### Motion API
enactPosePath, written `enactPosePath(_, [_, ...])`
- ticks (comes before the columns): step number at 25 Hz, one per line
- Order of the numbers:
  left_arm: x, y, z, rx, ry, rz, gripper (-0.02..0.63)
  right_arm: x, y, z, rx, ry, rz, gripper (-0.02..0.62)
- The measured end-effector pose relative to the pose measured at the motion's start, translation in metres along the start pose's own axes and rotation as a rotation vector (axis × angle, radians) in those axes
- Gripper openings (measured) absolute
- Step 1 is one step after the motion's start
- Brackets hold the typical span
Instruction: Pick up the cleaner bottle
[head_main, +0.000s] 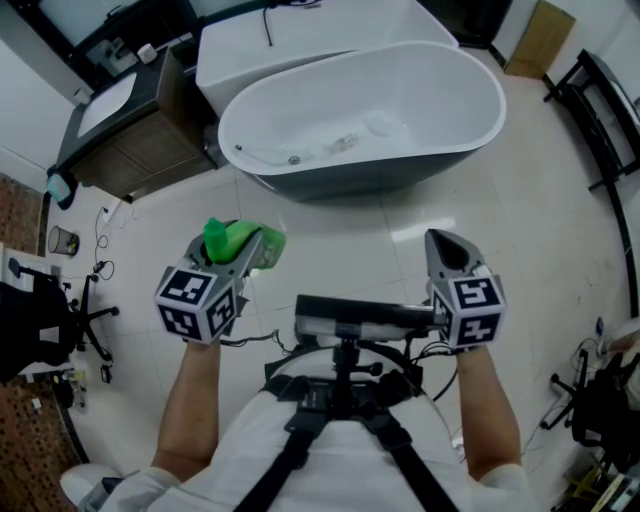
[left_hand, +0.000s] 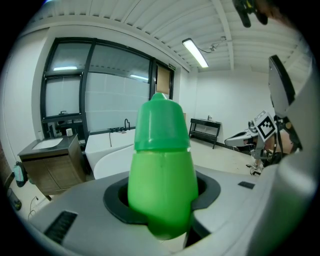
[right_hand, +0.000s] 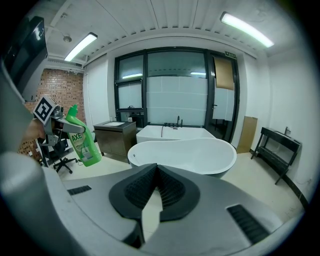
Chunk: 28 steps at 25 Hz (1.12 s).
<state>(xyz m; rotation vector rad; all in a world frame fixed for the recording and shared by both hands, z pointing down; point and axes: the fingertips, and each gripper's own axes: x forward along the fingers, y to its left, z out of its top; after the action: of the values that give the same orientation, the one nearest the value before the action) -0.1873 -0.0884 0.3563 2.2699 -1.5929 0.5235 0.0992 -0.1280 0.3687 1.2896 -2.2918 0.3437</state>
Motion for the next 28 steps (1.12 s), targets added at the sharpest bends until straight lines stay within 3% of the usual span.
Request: enactPosePath(28, [0.0021, -0.002, -0.0043, 0.003, 0.013, -0.009, 0.181, 0.0064, 0.0015, -0.008, -0.002, 0.031, 0.011, 0.005])
